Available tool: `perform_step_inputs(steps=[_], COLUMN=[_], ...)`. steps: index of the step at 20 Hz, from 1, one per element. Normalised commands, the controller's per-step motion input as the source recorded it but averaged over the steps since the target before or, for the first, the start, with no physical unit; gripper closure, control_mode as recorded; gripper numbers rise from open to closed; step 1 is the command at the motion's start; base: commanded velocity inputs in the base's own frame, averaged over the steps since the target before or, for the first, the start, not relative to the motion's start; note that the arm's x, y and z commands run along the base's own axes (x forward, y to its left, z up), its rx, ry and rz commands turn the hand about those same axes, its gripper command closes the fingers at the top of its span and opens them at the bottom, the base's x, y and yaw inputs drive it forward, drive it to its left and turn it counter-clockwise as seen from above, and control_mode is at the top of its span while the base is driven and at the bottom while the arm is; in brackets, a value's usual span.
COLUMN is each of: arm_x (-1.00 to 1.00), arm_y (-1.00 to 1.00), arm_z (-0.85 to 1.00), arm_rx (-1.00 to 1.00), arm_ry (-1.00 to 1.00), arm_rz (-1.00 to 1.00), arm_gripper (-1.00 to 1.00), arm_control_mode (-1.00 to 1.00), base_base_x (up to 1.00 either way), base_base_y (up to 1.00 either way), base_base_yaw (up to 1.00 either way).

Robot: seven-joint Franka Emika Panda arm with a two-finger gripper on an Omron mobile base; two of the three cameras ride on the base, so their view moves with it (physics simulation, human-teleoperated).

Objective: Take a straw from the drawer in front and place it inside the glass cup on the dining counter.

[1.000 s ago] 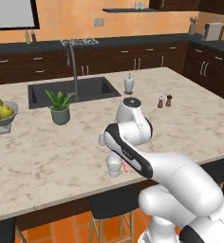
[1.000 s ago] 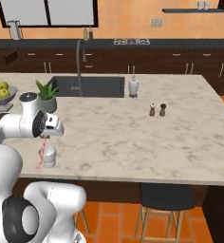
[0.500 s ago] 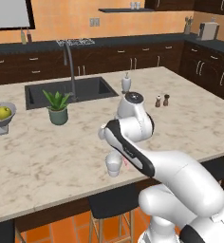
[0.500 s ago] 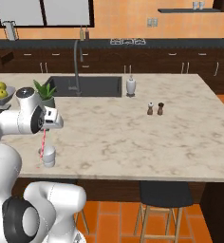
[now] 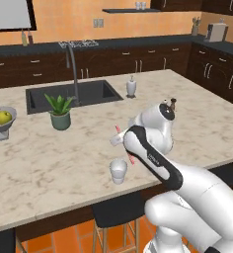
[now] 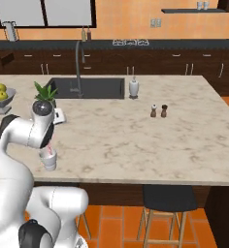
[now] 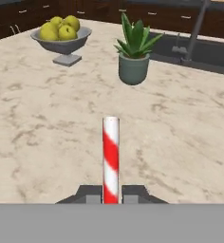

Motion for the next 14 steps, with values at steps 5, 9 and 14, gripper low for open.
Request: perform_step_inputs(steps=[5,9,14], arm_x=[0.15,0.05,0.33], arm_y=[0.0,0.02,0.17], arm_z=[0.0,0.0,-0.13], arm_rx=[0.18,0.18,0.08], arm_ry=[-0.08,-0.05,0.0], arm_rz=[0.25,0.15,0.08], arm_gripper=[1.0,1.0,1.0], arm_control_mode=[-1.0,-1.0,-1.0], base_base_x=[0.0,0.0,0.0], base_base_y=[0.0,0.0,0.0], base_base_yaw=[0.0,0.0,0.0])
